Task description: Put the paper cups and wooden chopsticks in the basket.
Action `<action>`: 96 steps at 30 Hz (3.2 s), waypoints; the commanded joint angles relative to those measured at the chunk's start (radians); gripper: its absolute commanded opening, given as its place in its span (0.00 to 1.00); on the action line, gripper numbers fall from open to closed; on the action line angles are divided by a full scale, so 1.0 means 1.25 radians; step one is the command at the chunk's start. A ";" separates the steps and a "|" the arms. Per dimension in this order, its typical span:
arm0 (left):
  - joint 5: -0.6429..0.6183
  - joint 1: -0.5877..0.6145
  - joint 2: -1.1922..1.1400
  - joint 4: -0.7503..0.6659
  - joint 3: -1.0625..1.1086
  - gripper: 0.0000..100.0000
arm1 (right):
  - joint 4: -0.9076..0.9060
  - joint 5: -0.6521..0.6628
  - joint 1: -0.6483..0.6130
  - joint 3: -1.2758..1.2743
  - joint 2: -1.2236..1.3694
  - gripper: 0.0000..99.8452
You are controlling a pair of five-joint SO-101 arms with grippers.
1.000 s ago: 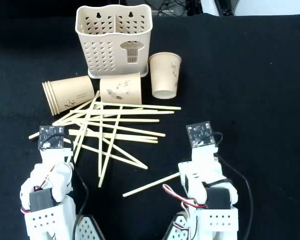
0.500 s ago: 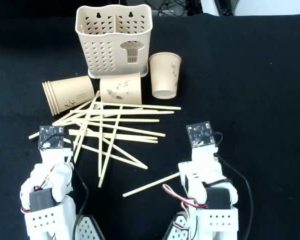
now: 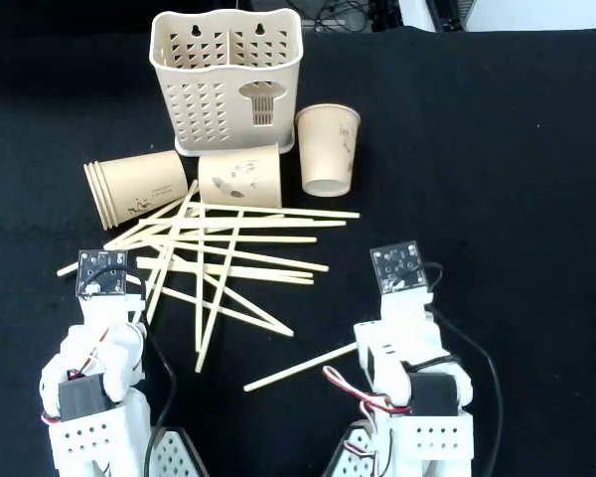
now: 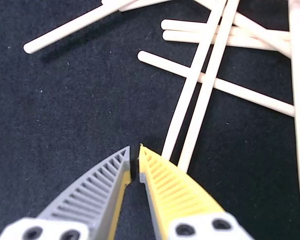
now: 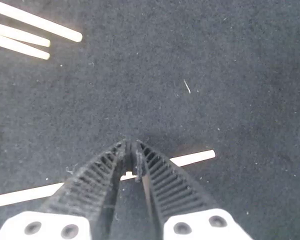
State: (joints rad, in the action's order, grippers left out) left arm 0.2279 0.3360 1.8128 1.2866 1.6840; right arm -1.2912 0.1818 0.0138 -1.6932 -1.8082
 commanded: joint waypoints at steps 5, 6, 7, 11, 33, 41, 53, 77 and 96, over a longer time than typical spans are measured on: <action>0.006 0.003 0.004 -0.011 0.012 0.05 | -0.004 -0.005 0.009 0.007 -0.056 0.01; 0.006 0.003 0.004 -0.011 0.012 0.05 | -0.004 -0.006 0.007 0.007 -0.056 0.01; 0.006 0.003 0.004 -0.011 0.012 0.05 | -0.004 -0.006 0.006 0.007 -0.056 0.01; 0.006 0.002 0.004 -0.011 0.012 0.05 | -0.004 -0.006 -0.031 0.007 -0.056 0.01; 0.006 0.003 0.004 -0.011 0.012 0.05 | 0.282 0.038 -0.039 0.381 -0.019 0.11; 0.006 0.003 0.004 -0.011 0.012 0.05 | 0.173 0.038 -0.112 0.837 0.463 0.11; 0.006 -0.002 0.004 -0.011 0.012 0.05 | 0.180 0.053 -0.043 1.217 1.276 0.28; 0.005 -0.002 0.004 -0.011 0.012 0.05 | -0.064 0.637 -0.074 2.188 2.044 0.33; 0.005 -0.002 0.004 -0.011 0.012 0.05 | -0.381 0.659 -0.102 2.631 2.384 0.33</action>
State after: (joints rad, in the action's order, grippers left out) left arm 0.2279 0.3360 1.8128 1.2866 1.6840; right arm -1.6717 0.9889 -0.0859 1.5213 1.1669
